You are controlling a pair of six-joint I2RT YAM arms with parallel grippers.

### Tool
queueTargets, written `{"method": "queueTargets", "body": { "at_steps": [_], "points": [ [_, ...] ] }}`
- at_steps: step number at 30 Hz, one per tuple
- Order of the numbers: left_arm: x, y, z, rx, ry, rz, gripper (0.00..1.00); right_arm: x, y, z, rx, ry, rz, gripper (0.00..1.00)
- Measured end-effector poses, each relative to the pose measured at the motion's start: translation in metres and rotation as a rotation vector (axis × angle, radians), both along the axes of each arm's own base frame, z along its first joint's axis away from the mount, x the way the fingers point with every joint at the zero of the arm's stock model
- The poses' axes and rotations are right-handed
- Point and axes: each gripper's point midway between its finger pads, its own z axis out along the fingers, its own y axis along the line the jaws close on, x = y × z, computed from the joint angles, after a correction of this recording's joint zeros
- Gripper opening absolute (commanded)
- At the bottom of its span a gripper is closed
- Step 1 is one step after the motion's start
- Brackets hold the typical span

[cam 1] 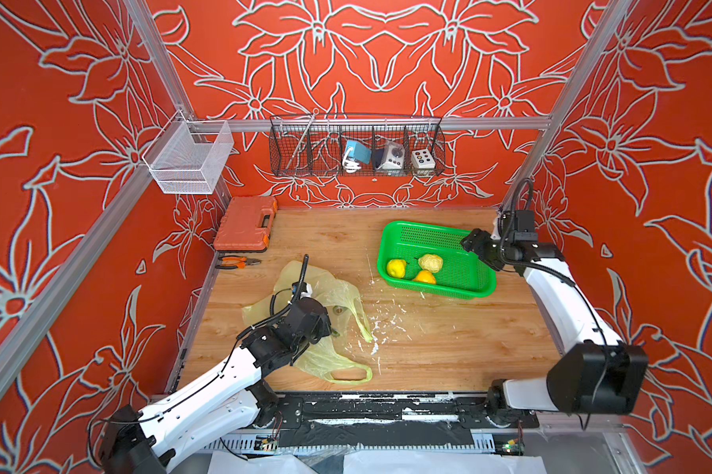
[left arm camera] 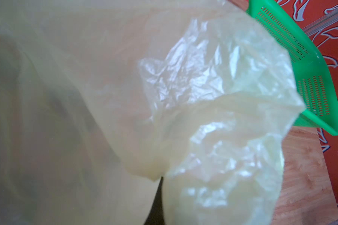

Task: Place the pears into plastic bags & tie knots
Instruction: Pick up the pear from the basket.

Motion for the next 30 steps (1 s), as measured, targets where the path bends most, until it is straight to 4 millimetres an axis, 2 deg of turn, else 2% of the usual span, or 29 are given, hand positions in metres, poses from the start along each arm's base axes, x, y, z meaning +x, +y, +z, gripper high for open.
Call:
{"method": "queueTargets", "body": {
  "at_steps": [4,7,10,14,19,23,26,30],
  "points": [
    [0.014,-0.012,0.008,-0.034,-0.037,0.002,0.00,0.008,0.026,-0.051,-0.002,0.132,0.071,0.83],
    [0.031,-0.024,0.021,-0.032,-0.071,-0.008,0.00,0.011,0.034,-0.087,-0.009,0.218,0.088,0.84],
    [0.052,-0.037,0.040,-0.027,-0.123,-0.017,0.00,0.020,0.038,-0.108,-0.015,0.266,0.095,0.84],
    [0.074,-0.040,0.057,-0.023,-0.180,-0.004,0.00,0.037,0.044,-0.118,-0.015,0.264,0.104,0.85],
    [0.086,-0.029,0.056,-0.011,-0.192,0.031,0.00,0.056,0.055,-0.123,-0.013,0.242,0.122,0.85],
    [0.089,-0.026,0.055,-0.016,-0.196,0.041,0.00,0.063,0.061,-0.133,-0.001,0.249,0.136,0.83],
    [0.087,-0.026,0.050,-0.015,-0.186,0.039,0.00,0.062,0.064,-0.141,0.005,0.265,0.145,0.76],
    [0.085,-0.026,0.046,-0.016,-0.175,0.036,0.00,0.062,0.068,-0.141,0.021,0.266,0.163,0.57]
  ]
}}
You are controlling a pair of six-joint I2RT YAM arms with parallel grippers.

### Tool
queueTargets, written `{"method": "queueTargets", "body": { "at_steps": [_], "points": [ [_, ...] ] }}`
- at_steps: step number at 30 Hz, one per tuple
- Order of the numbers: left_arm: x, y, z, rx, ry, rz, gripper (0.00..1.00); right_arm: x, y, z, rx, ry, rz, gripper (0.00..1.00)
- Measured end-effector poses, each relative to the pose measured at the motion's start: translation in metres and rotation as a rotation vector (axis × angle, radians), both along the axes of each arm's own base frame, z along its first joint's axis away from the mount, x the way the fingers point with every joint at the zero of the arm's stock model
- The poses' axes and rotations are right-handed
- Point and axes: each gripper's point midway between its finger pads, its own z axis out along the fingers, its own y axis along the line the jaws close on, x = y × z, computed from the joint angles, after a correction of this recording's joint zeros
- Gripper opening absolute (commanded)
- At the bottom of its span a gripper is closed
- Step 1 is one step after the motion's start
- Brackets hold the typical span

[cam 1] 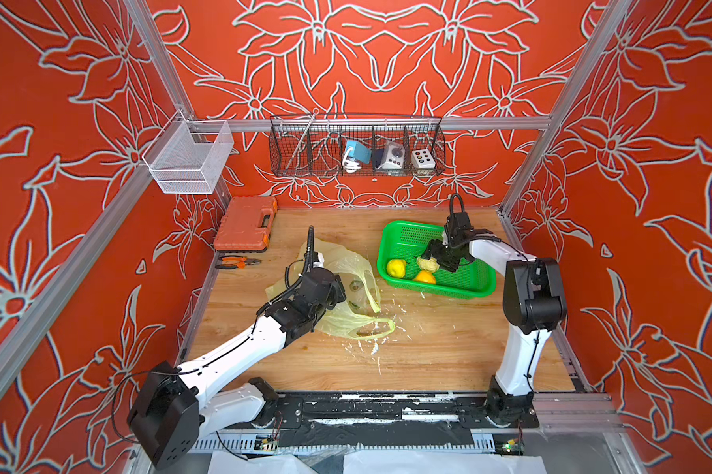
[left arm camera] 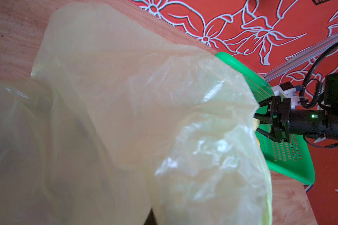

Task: Place the pears into plastic bags & tie knots
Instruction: Pick up the pear from the basket, then place the pear in the plastic bag.

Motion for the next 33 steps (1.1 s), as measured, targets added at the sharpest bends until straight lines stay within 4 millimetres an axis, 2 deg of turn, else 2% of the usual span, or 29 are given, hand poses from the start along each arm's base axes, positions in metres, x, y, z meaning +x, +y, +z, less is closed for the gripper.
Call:
{"method": "queueTargets", "body": {
  "at_steps": [4,7,9,10,13,17,19,21,24,27,30,31,33],
  "points": [
    [0.000,-0.001,-0.001,-0.002,0.003,-0.004,0.00,0.000,0.002,0.001,0.017,-0.006,0.004,0.40],
    [-0.001,-0.001,-0.001,-0.003,0.005,-0.008,0.00,-0.004,0.003,0.005,0.026,-0.016,0.007,0.38],
    [-0.001,-0.001,-0.001,-0.003,0.006,-0.009,0.00,-0.008,0.002,0.018,0.035,-0.040,0.003,0.37],
    [-0.001,-0.001,-0.001,-0.003,0.007,-0.009,0.00,-0.010,0.001,0.027,0.040,-0.057,0.001,0.37],
    [-0.001,-0.001,-0.001,-0.003,0.007,-0.009,0.00,-0.015,0.003,0.070,0.082,-0.148,0.001,0.35],
    [-0.002,-0.002,-0.002,-0.009,0.013,-0.013,0.00,-0.041,0.018,0.135,0.178,-0.292,0.038,0.35],
    [-0.003,-0.003,-0.003,-0.012,0.020,-0.017,0.00,-0.065,0.034,0.159,0.228,-0.341,0.093,0.35],
    [-0.003,-0.005,-0.005,-0.014,0.031,-0.021,0.00,-0.100,0.062,0.176,0.294,-0.365,0.179,0.35],
    [-0.001,-0.010,-0.007,-0.018,0.053,-0.037,0.00,-0.152,0.106,0.189,0.384,-0.363,0.327,0.35],
    [0.003,-0.019,-0.006,-0.025,0.069,-0.059,0.00,-0.196,0.146,0.194,0.450,-0.345,0.463,0.35],
    [0.005,-0.027,0.001,-0.043,0.074,-0.086,0.00,-0.216,0.177,0.189,0.486,-0.318,0.550,0.34],
    [0.006,-0.029,0.004,-0.049,0.071,-0.091,0.00,-0.215,0.183,0.185,0.489,-0.312,0.559,0.33],
    [0.006,-0.032,0.008,-0.063,0.067,-0.106,0.00,-0.203,0.196,0.164,0.475,-0.279,0.561,0.32]
  ]
}}
